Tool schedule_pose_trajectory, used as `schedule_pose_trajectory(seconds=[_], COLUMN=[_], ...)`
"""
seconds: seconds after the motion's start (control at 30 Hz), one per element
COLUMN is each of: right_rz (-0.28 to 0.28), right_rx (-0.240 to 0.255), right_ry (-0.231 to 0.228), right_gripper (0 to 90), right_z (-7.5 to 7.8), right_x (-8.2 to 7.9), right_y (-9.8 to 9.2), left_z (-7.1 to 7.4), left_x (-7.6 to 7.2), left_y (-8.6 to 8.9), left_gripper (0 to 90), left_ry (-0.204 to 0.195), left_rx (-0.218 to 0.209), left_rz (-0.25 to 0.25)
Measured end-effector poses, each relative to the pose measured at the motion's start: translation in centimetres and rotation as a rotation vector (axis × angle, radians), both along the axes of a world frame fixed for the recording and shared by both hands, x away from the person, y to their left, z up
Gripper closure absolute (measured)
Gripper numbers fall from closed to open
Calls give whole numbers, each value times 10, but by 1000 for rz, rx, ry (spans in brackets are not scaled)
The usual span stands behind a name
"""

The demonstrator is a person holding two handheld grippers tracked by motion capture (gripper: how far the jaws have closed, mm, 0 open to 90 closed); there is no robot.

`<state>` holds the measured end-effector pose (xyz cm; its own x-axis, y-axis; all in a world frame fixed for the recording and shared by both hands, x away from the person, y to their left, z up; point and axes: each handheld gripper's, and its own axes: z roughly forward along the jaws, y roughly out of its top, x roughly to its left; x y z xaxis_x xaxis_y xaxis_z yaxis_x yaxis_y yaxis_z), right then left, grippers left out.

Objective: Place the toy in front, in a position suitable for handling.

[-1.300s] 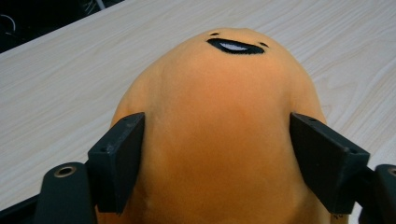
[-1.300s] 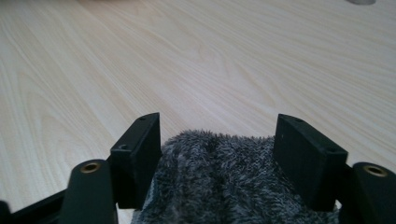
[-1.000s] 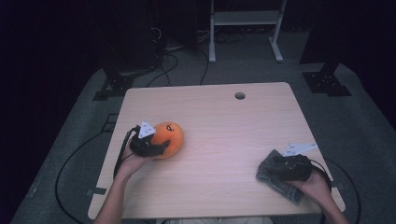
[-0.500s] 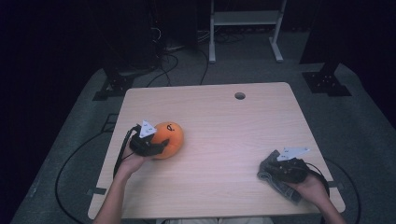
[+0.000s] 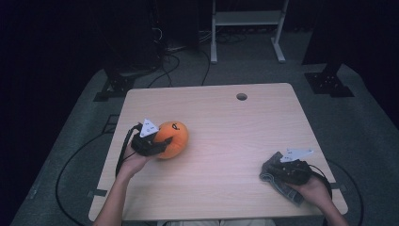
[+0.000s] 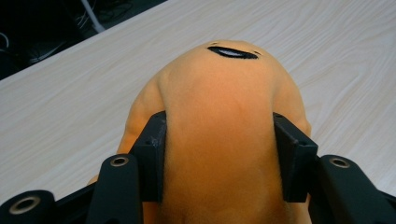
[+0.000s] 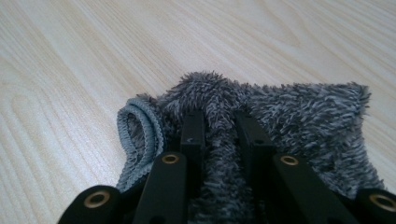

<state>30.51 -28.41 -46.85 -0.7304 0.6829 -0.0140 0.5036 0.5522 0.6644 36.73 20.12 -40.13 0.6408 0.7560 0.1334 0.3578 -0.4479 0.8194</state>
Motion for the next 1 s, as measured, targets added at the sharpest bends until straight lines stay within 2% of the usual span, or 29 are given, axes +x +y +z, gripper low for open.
schedule_pose_trajectory(seconds=[0.17,0.2,0.27,0.37,0.4,0.53,0.63,0.67,0.8,0.93,1.0], right_rz=[-1,0,-1,-2,-3,-3,-4,-5,-4,-6,-6], right_rx=[8,8,9,11,12,11,16,20,21,26,26], right_ry=[2,-2,0,3,3,3,1,2,2,2,3], right_gripper=[742,742,742,742,742,742,742,742,742,742,742], right_z=[0,-1,-1,-1,-1,-1,-1,-1,-1,-2,-2], right_x=[0,0,0,0,0,0,0,0,0,0,0], right_y=[-1,-1,-1,-1,-1,-1,-2,-2,-2,-2,-2], left_z=[8,11,12,18,22,27,32,33,32,28,24], left_x=[-2,-3,-4,-8,-11,-15,-19,-23,-27,-33,-35], left_y=[-8,-12,-14,-24,-31,-43,-57,-65,-78,-95,-103], left_gripper=[463,463,463,462,462,460,458,456,456,453,453], left_ry=[-16,-19,-20,-35,-43,-55,-61,-65,-55,-41,-35], left_rx=[7,-12,-18,-17,-19,-33,-40,-36,-48,-36,-52], left_rz=[-23,-29,-39,-68,-96,-131,-168,-195,-232,-284,-302])
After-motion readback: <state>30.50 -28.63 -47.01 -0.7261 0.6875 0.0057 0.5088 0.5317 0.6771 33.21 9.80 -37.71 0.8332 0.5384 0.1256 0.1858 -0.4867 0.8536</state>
